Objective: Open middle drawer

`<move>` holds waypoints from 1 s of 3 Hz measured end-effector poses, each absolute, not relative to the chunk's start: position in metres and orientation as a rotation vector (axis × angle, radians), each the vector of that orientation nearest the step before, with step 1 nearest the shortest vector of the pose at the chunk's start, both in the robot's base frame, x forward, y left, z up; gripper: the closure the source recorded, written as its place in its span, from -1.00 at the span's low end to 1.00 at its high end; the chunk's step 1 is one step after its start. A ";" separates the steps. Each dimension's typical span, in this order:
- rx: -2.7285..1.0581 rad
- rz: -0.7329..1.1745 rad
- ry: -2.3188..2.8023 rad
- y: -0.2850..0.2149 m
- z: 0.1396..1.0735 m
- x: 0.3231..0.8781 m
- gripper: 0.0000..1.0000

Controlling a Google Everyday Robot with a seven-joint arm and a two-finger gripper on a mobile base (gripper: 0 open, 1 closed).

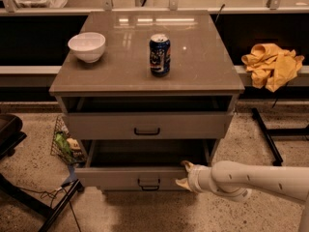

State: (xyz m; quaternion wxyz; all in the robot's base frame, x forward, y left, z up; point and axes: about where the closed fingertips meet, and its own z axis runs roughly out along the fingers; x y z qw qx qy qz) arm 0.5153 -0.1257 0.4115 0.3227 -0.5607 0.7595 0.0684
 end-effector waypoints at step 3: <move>-1.470 0.180 2.000 -0.127 0.419 0.514 1.00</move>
Offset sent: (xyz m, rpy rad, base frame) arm -0.1741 -0.1084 0.0166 -0.1854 0.2757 -0.3584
